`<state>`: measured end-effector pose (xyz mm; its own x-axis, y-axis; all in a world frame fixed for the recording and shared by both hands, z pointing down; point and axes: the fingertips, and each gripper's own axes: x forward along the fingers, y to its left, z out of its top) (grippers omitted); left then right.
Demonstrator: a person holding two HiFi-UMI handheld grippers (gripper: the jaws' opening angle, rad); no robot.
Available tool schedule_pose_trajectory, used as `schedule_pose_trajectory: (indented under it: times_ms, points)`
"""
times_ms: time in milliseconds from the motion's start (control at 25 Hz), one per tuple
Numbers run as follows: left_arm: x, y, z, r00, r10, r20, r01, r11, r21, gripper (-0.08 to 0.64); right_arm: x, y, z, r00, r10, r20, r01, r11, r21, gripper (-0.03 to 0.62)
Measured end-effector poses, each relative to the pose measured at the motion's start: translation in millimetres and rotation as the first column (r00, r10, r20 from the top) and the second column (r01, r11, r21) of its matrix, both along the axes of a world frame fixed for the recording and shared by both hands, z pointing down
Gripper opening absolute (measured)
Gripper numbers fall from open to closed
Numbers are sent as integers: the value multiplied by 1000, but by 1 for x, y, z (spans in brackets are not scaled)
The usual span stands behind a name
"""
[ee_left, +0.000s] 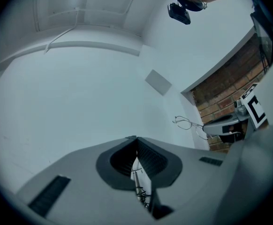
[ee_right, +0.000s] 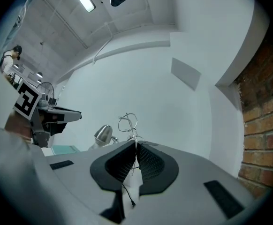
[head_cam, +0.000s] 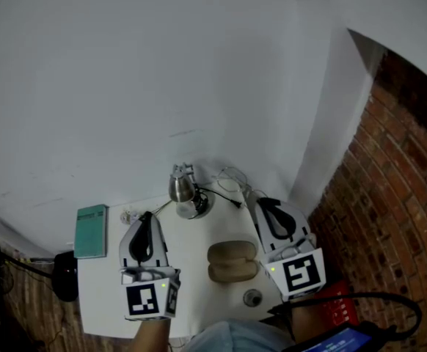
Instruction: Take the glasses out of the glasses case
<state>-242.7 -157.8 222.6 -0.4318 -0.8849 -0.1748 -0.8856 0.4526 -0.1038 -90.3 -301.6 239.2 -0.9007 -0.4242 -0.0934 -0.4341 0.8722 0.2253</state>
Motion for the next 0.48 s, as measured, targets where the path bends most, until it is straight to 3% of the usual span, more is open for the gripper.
schedule_pose_trajectory:
  times_ms: [480]
  points:
    - [4, 0, 4, 1000, 11, -14, -12, 1000, -8, 6, 4, 3, 1, 1000, 21, 5, -21, 1000, 0, 30]
